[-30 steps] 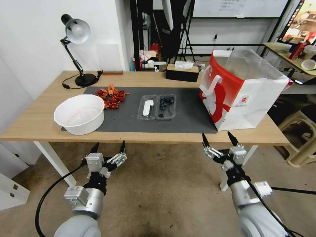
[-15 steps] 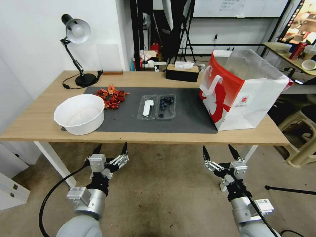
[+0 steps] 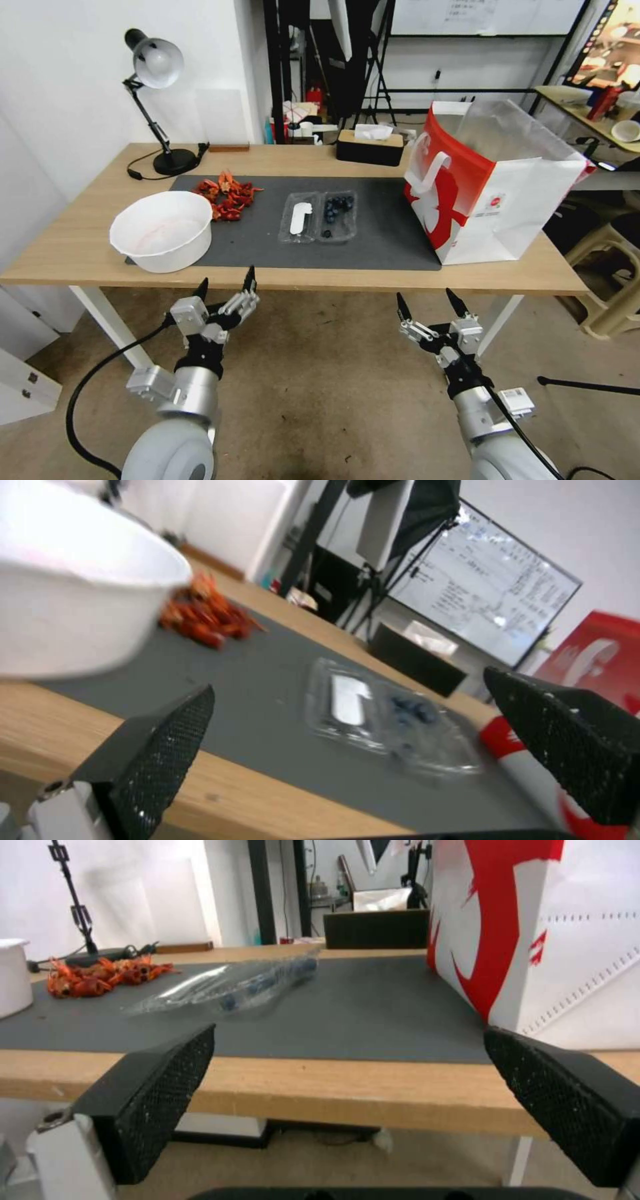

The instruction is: Close the takeout container lid, then place the container into the takeout bag.

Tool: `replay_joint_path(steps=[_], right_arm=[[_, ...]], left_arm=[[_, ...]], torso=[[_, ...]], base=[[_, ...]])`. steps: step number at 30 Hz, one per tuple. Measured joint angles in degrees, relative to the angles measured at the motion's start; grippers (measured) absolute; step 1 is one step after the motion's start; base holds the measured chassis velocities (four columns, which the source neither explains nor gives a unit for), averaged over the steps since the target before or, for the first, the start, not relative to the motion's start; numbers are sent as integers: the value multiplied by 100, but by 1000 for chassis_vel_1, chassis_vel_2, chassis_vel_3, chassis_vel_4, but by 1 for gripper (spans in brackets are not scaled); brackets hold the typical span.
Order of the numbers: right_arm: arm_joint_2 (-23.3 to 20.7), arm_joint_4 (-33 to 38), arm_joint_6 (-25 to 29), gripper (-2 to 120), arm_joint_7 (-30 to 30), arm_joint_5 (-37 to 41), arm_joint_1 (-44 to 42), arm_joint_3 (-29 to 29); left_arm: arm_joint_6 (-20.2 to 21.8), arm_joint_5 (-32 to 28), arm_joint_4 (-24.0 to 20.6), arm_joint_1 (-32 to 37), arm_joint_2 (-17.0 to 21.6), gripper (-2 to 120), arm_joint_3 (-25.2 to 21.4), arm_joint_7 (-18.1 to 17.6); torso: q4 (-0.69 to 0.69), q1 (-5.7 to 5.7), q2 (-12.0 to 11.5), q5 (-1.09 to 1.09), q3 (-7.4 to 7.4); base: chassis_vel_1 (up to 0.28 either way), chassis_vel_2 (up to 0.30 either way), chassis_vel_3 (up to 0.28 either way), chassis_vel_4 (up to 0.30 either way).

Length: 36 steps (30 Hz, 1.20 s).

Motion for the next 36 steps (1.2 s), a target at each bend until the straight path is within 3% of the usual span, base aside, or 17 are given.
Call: replay_joint_path(steps=[2,3,7,8,10,15,23,36], right_arm=[[14,35,-17,100,-23,0,-36,5],[14,35,-17,100,-23,0,-36,5],[63,80,-20,100,-70,-16,-138,53],[63,80,-20,100,-70,-16,-138,53],[104,98,-20,100,-85,-48,-193,58],[183,108,-26,100,-108,-90,-265,51],[129,259,-143,100,-428,238,-411,216],[55,275,-228,100,-668,492,-442,333]], left_arm=[[162,-642,13,-334,96,100,188,-302],[162,-642,13,-334,96,100,188,-302],[718,-2377,14,-1234,168,100,443,-1169],[718,-2377,14,-1234,168,100,443,-1169],[854,-3286,137,-1741,149,100,568,-1665],[891,-4008,585,-2563,82,100,761,-2114],[850,-4343,1389,-3519,-27,100,1251,-2334],[694,-4180,2058,-4028,-193,100,1707,-2749]], torso=[[2,0,0,0,0],[2,0,0,0,0],[1,0,0,1,0],[1,0,0,1,0],[0,0,0,1,0],[2,0,0,0,1],[2,1,0,1,0],[1,0,0,1,0]], base=[[0,0,0,0],[0,0,0,0],[0,0,0,0],[0,0,0,0],[0,0,0,0],[0,0,0,0],[0,0,0,0],[0,0,0,0]])
